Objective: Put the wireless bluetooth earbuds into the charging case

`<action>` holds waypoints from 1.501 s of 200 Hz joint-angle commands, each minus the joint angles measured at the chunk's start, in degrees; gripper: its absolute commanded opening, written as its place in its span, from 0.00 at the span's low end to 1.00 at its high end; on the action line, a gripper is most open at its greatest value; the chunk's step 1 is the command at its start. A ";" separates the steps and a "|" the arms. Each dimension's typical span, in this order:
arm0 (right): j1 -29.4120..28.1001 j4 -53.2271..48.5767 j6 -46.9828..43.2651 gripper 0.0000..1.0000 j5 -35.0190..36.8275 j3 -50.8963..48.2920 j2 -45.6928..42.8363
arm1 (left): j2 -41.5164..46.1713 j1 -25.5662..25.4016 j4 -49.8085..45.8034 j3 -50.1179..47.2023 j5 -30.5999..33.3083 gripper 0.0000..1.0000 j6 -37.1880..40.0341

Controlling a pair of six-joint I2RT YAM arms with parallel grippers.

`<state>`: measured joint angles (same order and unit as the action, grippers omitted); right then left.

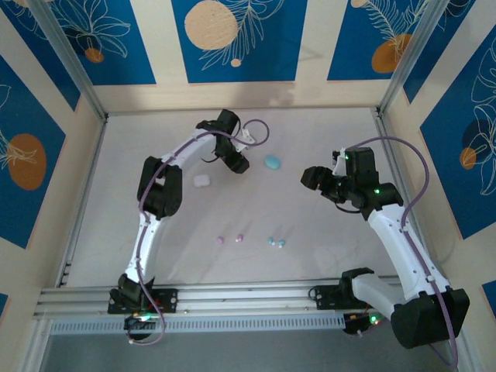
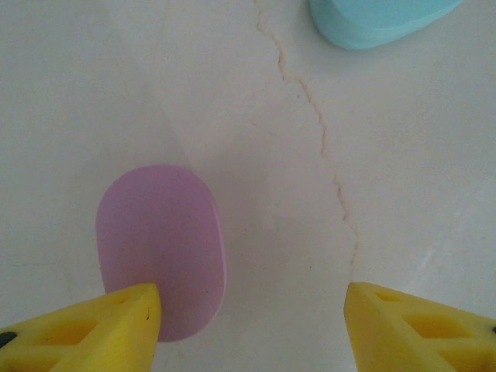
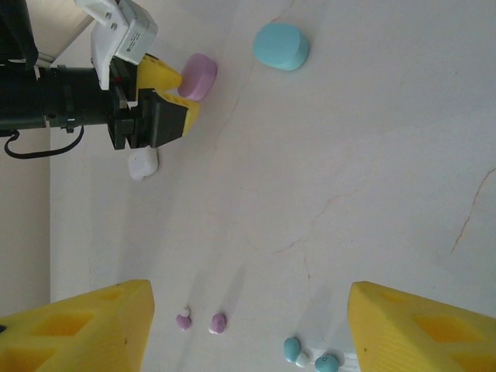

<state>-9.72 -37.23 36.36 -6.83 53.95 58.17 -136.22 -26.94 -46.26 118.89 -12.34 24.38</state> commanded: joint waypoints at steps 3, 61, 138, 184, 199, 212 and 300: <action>0.24 -0.21 1.32 0.68 -2.20 -1.04 -0.93 | -2.14 0.76 -3.05 2.64 -0.35 0.63 -0.03; 0.23 0.71 2.75 0.68 -3.81 -2.08 -0.52 | -4.14 0.93 -2.59 5.19 1.29 0.62 -0.12; 0.22 1.96 3.46 0.68 -4.36 -2.10 0.79 | 2.19 1.10 1.05 2.55 -0.54 0.62 1.96; 0.14 2.05 3.77 0.68 -4.95 -2.45 1.16 | 0.51 1.25 1.79 2.78 2.99 0.66 3.74; 0.18 2.03 3.76 0.68 -4.95 -2.45 1.16 | -0.24 1.27 1.79 2.80 3.97 0.67 3.96; 0.22 2.08 3.72 0.68 -5.03 -2.45 1.24 | -1.03 1.27 1.67 2.93 4.63 0.68 4.33; -0.06 2.11 4.86 0.68 -5.82 -1.92 2.03 | -5.56 1.35 -1.14 6.20 2.81 0.70 6.40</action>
<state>-9.74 -35.14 40.12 -10.98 52.34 59.88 -138.63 -26.30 -44.64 122.54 -8.34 29.12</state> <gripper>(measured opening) 0.679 0.702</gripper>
